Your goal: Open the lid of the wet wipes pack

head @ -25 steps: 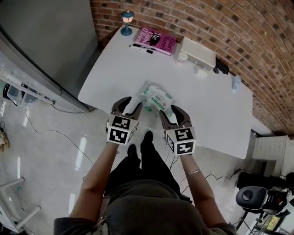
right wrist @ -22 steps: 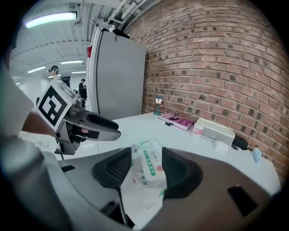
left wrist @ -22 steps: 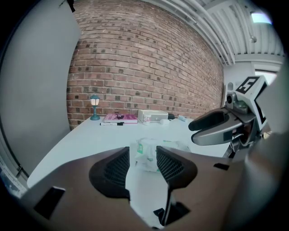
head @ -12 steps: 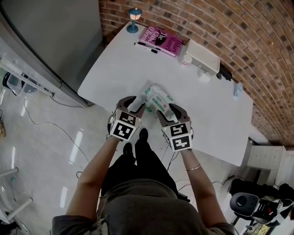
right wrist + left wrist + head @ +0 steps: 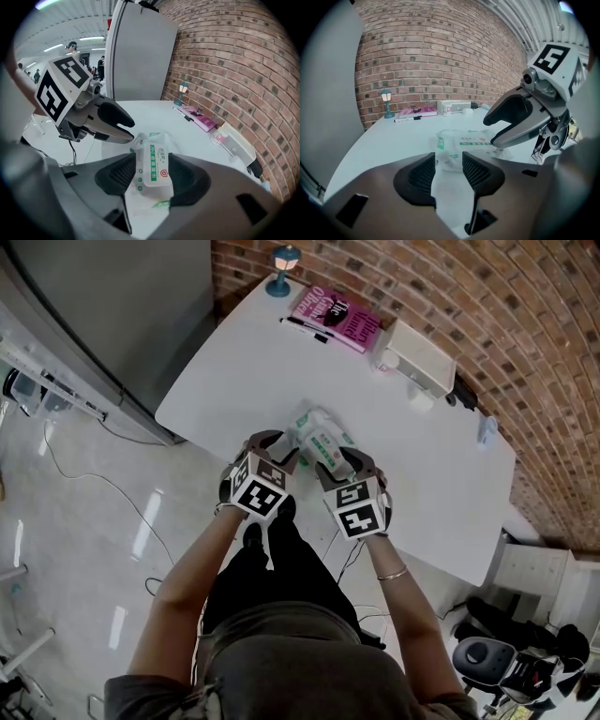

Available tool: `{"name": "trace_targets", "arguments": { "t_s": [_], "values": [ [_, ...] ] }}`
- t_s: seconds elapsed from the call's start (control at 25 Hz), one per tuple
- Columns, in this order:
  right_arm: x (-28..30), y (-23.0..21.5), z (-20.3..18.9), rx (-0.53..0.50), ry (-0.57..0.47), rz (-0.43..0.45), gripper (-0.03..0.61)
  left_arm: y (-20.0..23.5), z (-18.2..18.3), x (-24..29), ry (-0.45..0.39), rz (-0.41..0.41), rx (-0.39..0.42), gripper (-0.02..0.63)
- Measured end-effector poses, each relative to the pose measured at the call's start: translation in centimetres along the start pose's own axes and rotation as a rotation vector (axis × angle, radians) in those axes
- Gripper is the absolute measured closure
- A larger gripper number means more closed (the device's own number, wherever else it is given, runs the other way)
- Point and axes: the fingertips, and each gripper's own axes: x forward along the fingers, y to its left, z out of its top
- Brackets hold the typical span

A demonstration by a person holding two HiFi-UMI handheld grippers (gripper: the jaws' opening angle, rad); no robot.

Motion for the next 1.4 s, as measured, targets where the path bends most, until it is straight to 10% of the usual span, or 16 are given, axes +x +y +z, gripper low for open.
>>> {"name": "trace_targets", "arguments": {
  "t_s": [0.76, 1.4],
  "values": [
    [2.2, -0.5, -1.4, -0.132, 0.135, -0.02, 0.354, -1.4, -0.4, 2.9, 0.101, -0.067, 0.191, 0.437],
    [3.6, -0.3, -1.0, -0.223, 0.207, -0.014, 0.371, -1.4, -0.5, 3.3, 0.139, -0.093, 0.178, 0.437]
  ]
}}
